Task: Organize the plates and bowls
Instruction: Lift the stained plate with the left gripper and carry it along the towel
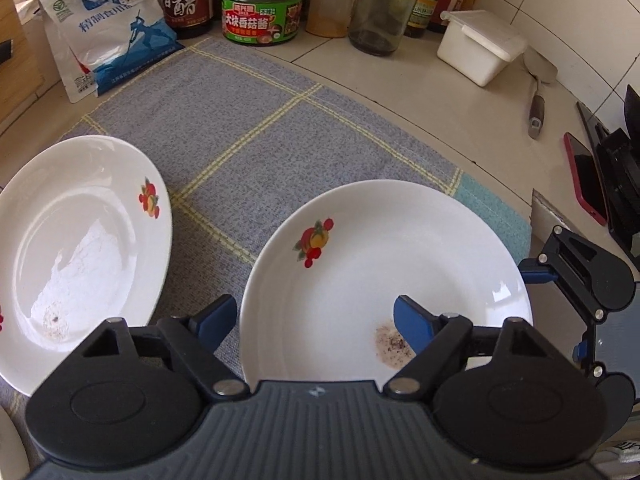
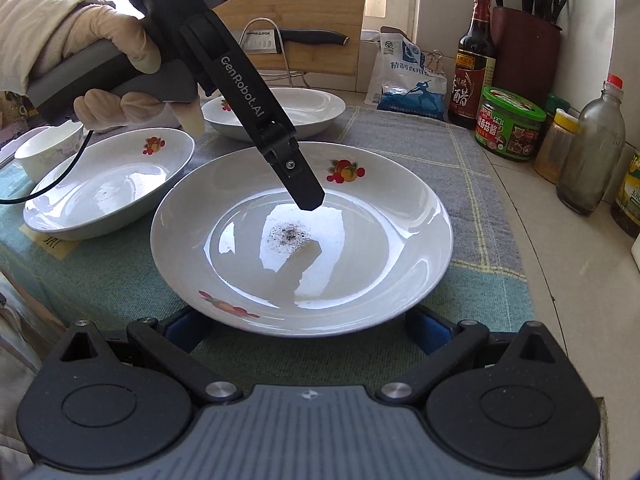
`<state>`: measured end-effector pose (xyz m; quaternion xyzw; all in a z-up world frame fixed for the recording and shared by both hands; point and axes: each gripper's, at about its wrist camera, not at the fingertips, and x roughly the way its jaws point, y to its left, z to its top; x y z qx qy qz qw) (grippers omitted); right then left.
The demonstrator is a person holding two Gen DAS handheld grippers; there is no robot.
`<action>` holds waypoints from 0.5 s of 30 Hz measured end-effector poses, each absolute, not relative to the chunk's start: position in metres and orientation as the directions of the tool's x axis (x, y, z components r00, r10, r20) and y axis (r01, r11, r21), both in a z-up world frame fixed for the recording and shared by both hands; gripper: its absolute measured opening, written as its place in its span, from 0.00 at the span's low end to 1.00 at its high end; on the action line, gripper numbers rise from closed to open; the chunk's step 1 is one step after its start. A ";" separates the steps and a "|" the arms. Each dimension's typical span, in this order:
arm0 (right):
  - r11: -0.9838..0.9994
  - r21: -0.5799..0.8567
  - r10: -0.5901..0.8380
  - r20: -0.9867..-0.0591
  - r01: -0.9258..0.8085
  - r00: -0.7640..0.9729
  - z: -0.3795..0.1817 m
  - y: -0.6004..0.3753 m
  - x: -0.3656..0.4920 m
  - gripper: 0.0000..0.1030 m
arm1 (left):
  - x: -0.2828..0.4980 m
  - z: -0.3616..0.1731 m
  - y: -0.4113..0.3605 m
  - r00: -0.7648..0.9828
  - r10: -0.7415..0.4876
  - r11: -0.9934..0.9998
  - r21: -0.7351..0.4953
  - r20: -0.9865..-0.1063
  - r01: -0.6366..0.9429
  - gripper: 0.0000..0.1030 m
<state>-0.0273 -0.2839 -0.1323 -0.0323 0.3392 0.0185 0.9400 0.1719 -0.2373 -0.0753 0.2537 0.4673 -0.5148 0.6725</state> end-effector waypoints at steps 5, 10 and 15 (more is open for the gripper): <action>0.997 -0.047 0.021 -0.650 -0.067 0.760 -0.131 -0.284 -0.025 1.00 | 0.179 -0.076 -0.243 -0.027 -0.443 0.293 -0.173 -0.896 0.940 0.75; 0.996 -0.046 0.027 -0.655 -0.076 0.755 -0.130 -0.284 -0.023 1.00 | 0.182 -0.077 -0.248 -0.062 -0.432 0.268 -0.194 -0.900 0.944 0.73; 0.994 -0.053 0.033 -0.661 -0.090 0.750 -0.128 -0.283 -0.021 1.00 | 0.182 -0.076 -0.249 -0.070 -0.426 0.253 -0.193 -0.902 0.948 0.73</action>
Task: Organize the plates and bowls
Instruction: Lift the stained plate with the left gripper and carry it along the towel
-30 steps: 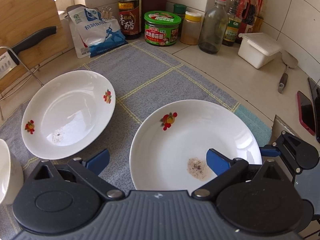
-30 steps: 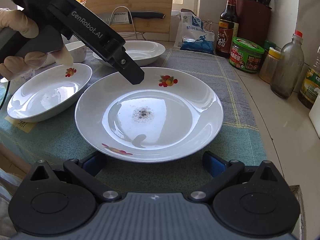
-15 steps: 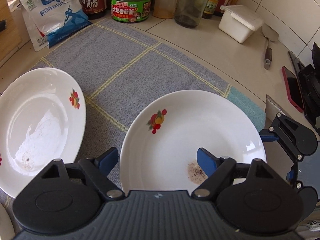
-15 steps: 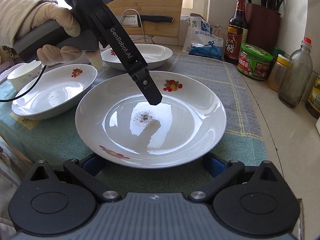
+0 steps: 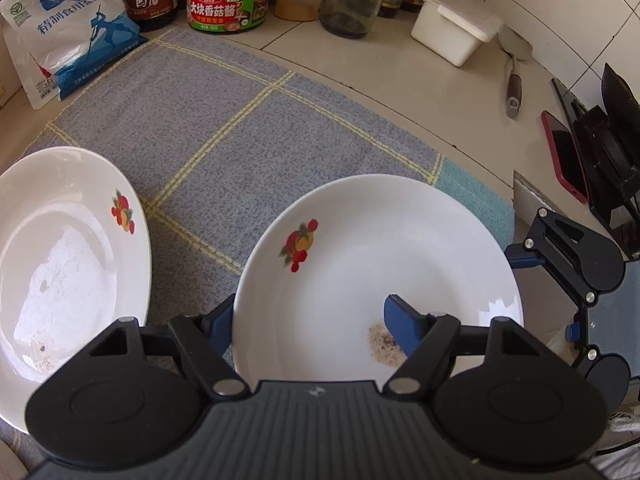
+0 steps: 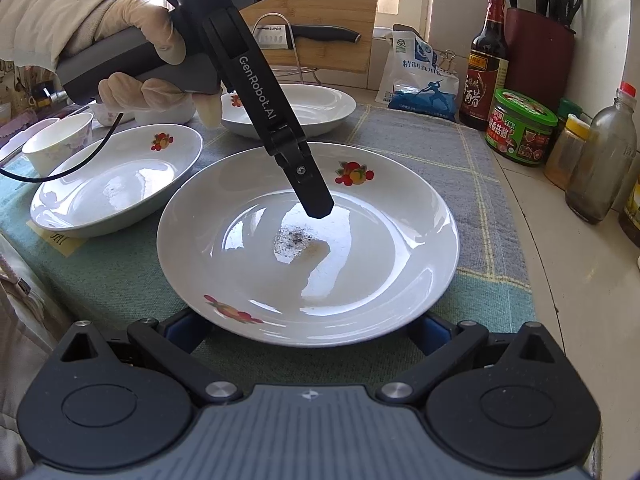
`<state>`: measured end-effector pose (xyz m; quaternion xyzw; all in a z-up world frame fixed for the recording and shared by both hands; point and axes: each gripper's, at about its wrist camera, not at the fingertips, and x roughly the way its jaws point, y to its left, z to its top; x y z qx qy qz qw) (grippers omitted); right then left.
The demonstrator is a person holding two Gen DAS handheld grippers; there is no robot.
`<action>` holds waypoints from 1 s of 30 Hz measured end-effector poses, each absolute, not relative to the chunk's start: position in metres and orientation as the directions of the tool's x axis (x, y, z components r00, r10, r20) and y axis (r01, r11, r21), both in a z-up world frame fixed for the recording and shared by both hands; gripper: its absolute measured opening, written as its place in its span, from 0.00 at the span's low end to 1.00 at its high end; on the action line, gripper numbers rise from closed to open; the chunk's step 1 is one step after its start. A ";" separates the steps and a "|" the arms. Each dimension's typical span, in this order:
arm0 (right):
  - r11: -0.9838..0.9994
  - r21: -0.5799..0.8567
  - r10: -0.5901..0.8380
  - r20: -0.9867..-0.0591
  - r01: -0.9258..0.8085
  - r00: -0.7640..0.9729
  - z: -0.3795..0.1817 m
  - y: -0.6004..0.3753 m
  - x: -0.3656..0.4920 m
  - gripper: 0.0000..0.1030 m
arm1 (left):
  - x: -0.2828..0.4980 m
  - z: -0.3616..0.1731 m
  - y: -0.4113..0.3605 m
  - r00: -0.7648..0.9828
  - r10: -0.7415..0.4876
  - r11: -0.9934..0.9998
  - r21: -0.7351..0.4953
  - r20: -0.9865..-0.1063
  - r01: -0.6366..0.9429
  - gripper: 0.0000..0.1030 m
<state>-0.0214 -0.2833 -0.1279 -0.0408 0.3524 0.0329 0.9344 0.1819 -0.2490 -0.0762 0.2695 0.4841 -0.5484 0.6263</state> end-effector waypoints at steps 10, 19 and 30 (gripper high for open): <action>0.996 -0.039 0.029 -0.682 -0.076 0.731 -0.121 -0.288 -0.019 1.00 | 0.180 -0.068 -0.251 -0.078 -0.450 0.222 -0.196 -0.890 0.955 0.73; 0.995 -0.079 0.000 -0.656 -0.069 0.755 -0.105 -0.307 -0.006 1.00 | 0.198 -0.057 -0.274 -0.054 -0.494 0.234 -0.193 -0.868 0.953 0.73; 0.997 -0.073 -0.029 -0.644 -0.024 0.765 -0.107 -0.345 0.024 1.00 | 0.227 -0.059 -0.315 -0.029 -0.531 0.230 -0.177 -0.847 0.957 0.73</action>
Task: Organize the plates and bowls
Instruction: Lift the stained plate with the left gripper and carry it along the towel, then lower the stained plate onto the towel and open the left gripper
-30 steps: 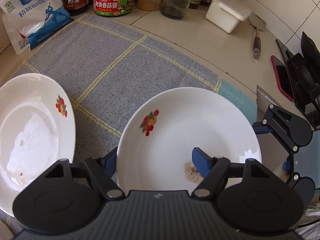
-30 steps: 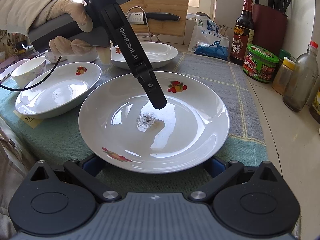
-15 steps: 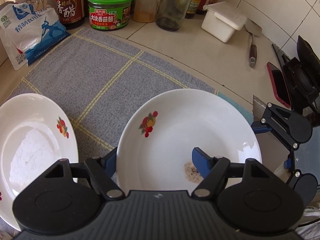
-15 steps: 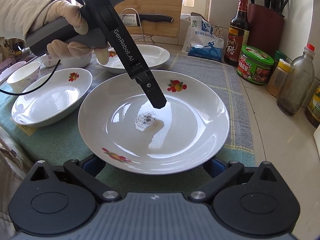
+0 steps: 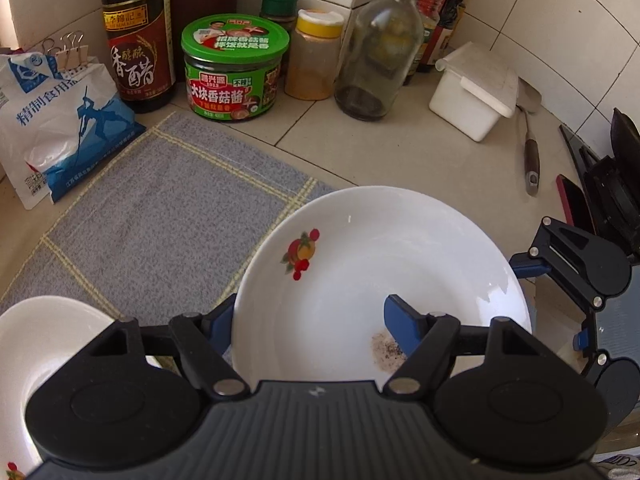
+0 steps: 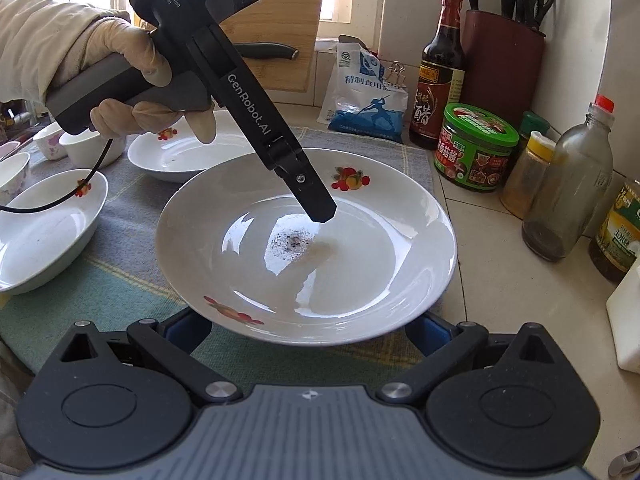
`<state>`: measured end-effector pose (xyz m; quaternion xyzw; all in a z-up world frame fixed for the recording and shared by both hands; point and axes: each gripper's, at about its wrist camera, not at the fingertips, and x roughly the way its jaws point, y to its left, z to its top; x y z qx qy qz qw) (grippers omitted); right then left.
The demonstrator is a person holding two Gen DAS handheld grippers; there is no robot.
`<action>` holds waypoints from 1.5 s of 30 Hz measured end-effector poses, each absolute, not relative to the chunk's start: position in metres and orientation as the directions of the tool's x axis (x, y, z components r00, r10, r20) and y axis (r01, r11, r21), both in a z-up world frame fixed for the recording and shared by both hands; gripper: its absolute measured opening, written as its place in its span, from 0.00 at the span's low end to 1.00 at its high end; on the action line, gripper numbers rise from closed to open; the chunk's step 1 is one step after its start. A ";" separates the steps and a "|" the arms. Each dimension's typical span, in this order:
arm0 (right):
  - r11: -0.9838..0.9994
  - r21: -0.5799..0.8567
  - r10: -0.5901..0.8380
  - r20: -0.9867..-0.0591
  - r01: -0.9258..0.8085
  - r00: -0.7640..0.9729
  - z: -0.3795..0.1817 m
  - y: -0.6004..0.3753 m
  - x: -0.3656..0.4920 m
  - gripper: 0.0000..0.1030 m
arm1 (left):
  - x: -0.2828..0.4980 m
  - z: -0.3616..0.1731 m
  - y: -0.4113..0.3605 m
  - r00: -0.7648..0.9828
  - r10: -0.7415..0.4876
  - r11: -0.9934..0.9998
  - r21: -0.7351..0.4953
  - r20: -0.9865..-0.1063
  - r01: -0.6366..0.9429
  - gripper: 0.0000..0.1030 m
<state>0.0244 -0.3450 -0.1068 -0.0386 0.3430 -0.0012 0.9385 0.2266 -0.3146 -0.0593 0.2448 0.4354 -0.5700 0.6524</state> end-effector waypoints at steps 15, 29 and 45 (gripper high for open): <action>0.994 -0.101 -0.093 -0.651 0.036 0.754 -0.115 -0.371 0.046 1.00 | 0.245 -0.075 -0.344 -0.036 -0.550 0.232 -0.194 -0.834 0.953 0.73; 0.991 -0.123 -0.118 -0.674 0.047 0.729 -0.121 -0.366 0.055 1.00 | 0.251 -0.081 -0.351 -0.014 -0.551 0.247 -0.179 -0.835 0.952 0.76; 0.977 -0.003 -0.156 -0.697 0.215 0.700 -0.094 -0.350 0.027 1.00 | 0.221 -0.035 -0.307 0.145 -0.634 0.319 -0.087 -0.760 0.944 0.84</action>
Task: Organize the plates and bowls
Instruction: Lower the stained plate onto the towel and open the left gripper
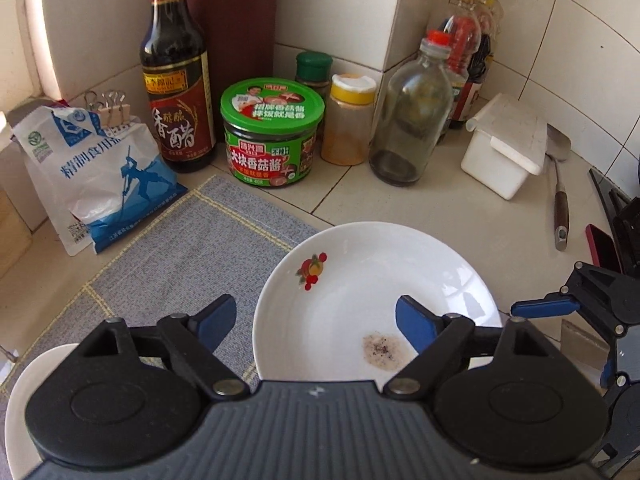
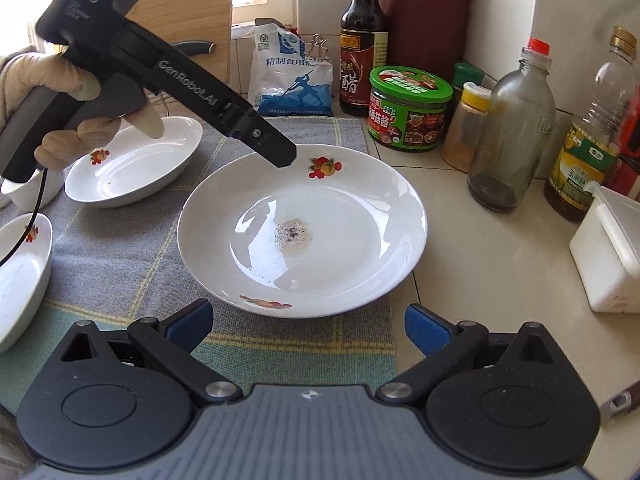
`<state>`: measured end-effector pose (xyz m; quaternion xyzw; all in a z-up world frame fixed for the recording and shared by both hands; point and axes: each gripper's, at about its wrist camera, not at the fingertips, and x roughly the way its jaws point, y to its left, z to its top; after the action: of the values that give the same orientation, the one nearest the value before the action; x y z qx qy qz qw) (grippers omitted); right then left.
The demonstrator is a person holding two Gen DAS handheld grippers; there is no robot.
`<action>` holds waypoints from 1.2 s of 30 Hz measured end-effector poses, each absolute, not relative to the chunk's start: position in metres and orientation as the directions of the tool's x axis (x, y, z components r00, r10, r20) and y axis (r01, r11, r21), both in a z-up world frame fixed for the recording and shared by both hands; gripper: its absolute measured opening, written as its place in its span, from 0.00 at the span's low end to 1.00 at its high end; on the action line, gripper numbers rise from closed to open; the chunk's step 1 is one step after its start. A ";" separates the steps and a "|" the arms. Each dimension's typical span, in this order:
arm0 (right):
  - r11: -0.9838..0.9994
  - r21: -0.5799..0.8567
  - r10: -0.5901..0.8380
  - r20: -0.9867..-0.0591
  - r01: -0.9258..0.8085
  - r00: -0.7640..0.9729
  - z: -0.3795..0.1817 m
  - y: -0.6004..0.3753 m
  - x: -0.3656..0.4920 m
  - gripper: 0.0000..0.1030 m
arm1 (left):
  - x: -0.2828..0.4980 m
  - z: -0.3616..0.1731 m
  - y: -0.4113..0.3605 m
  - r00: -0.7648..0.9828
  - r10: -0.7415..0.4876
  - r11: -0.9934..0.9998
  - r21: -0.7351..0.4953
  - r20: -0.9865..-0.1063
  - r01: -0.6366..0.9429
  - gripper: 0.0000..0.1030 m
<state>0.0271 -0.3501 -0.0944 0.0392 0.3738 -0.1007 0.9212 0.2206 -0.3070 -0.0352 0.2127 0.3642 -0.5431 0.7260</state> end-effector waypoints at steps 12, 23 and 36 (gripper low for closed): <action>0.943 0.041 -0.220 -0.672 0.331 0.708 -0.064 -0.316 -0.017 1.00 | 0.127 0.007 -0.209 0.351 -0.691 0.449 0.006 -0.632 0.894 0.92; 0.967 0.084 -0.125 -0.673 0.242 0.729 -0.067 -0.276 -0.052 1.00 | 0.047 -0.017 -0.125 0.457 -0.610 0.668 -0.110 -0.647 0.736 0.93; 0.988 0.130 0.033 -0.686 0.078 0.727 -0.075 -0.230 -0.037 1.00 | 0.003 -0.043 -0.032 0.552 -0.444 0.812 -0.056 -0.705 0.581 0.93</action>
<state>-0.0370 -0.2297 -0.0751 0.0752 0.3691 -0.0123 0.9263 0.0034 -0.0318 -0.0432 0.0922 0.3718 -0.2927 0.8761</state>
